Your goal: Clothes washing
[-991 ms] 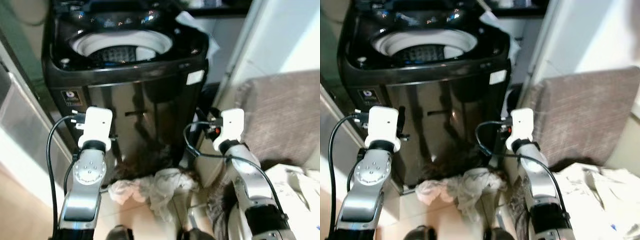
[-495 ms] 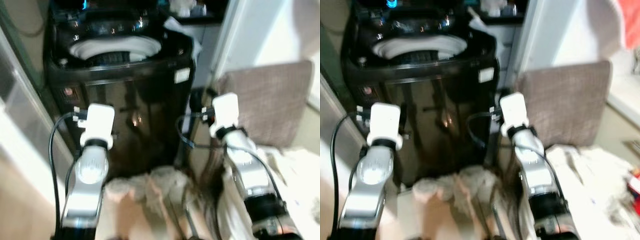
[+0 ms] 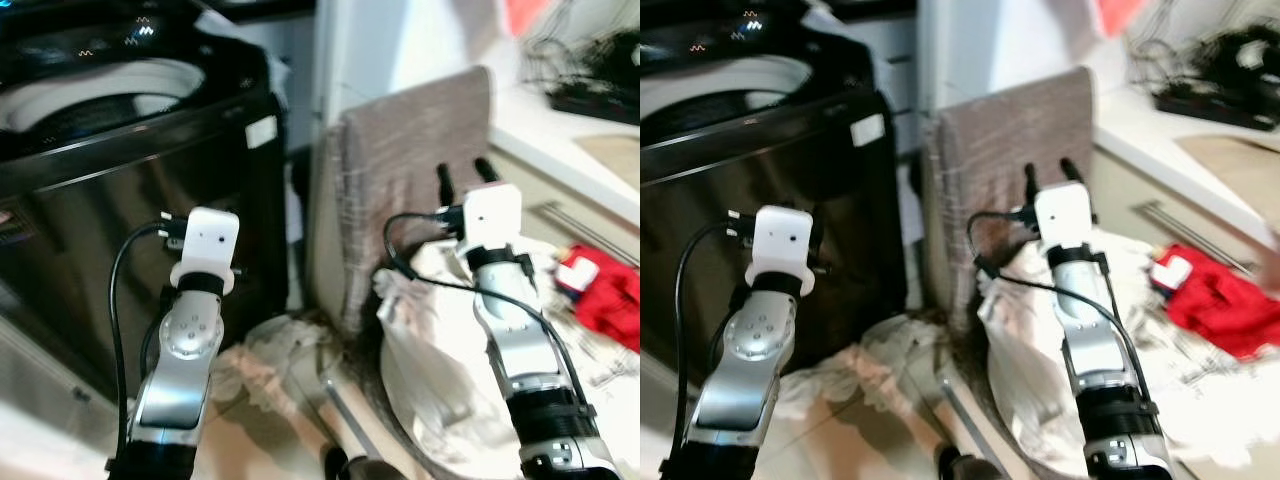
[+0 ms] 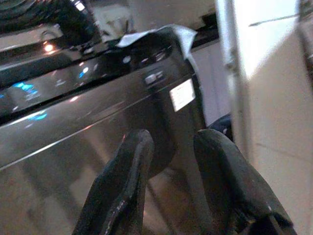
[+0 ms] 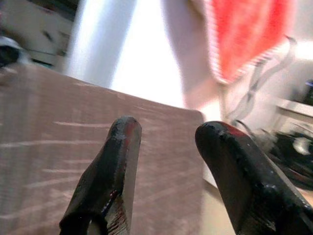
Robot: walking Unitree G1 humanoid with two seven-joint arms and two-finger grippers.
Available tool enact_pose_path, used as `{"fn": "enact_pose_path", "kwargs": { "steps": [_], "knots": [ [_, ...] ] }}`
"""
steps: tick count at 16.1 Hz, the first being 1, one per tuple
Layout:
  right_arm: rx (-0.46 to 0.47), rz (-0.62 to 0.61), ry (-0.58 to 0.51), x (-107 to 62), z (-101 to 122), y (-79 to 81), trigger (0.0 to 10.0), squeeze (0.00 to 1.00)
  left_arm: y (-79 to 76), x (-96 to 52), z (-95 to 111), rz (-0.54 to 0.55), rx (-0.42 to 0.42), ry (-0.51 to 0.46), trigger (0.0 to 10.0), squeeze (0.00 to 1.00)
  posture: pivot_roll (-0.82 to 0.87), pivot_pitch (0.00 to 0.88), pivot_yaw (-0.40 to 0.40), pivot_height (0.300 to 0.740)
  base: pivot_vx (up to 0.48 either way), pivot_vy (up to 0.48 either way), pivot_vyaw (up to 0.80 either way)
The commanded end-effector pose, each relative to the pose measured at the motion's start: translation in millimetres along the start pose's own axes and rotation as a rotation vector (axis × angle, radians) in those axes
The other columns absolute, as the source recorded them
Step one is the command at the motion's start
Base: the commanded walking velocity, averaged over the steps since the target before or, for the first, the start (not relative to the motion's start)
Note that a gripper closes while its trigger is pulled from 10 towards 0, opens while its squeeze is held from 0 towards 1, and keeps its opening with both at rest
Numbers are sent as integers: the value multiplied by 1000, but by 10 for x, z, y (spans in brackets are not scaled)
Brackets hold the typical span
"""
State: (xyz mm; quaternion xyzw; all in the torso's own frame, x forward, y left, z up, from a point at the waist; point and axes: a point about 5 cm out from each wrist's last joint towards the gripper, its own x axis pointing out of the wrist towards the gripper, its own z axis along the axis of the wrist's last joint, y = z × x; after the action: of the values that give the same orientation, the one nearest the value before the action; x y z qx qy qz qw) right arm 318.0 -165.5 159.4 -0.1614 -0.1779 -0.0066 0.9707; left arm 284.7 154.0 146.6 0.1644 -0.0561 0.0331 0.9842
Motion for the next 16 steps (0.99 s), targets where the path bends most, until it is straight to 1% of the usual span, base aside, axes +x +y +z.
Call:
{"fn": "enact_pose_path", "kwargs": {
  "steps": [1,2,3,4,6,7,8,9,10,11,12,13,14,15,16],
  "knots": [
    [13,-34,43,-55,-68,-68,10000,0,-35,19,-1,-24,-7,-2,10000,0,-70,9,8,740,0,0,-513],
    [21,-37,61,-72,-94,-77,10000,0,-43,26,2,-28,-7,-3,10000,0,-77,13,12,740,0,0,-513],
    [52,-59,95,-101,-144,-98,10000,0,-59,35,10,-45,-2,-12,10000,0,-80,14,13,740,0,0,-513],
    [73,-74,113,-123,-173,-113,10000,0,-84,39,26,-79,8,-36,10000,0,-85,16,17,740,0,0,-513],
    [111,-69,149,-171,-229,-114,10000,0,-134,22,51,-183,43,-100,10000,0,-92,18,20,740,0,0,-509],
    [133,-62,173,-200,-263,-106,10000,0,-106,39,38,-192,55,-106,10000,0,-94,20,22,740,0,0,-506],
    [163,-55,212,-239,-314,-95,10000,0,-64,79,9,-191,76,-92,10000,0,-101,22,30,732,0,0,-419],
    [145,-61,280,-305,-402,-103,10000,0,-31,117,9,-197,80,-92,10000,0,-111,24,41,717,0,0,0],
    [153,-67,297,-318,-422,-105,10000,0,-30,121,10,-200,80,-95,10000,0,-111,24,41,713,0,0,0],
    [150,-90,346,-379,-495,-130,10000,0,-69,132,25,-227,82,-111,10000,0,-126,25,55,693,0,0,0],
    [150,-94,352,-390,-507,-131,10000,0,-80,133,27,-232,81,-112,10000,0,-130,26,59,688,0,0,0],
    [142,-116,391,-430,-561,-141,10000,824,-117,140,33,-249,76,-118,10000,0,-136,26,64,679,0,0,0],
    [152,-114,400,-439,-574,-137,10000,1000,-128,142,32,-254,75,-120,10000,0,-137,25,65,679,0,0,0],
    [160,-112,405,-442,-581,-138,10000,1000,-139,145,34,-258,74,-121,10000,0,-138,25,66,679,0,0,0],
    [170,-83,409,-450,-571,-96,10000,1000,-164,143,34,-269,76,-126,10000,0,-142,29,68,679,0,0,0]
  ]
}}
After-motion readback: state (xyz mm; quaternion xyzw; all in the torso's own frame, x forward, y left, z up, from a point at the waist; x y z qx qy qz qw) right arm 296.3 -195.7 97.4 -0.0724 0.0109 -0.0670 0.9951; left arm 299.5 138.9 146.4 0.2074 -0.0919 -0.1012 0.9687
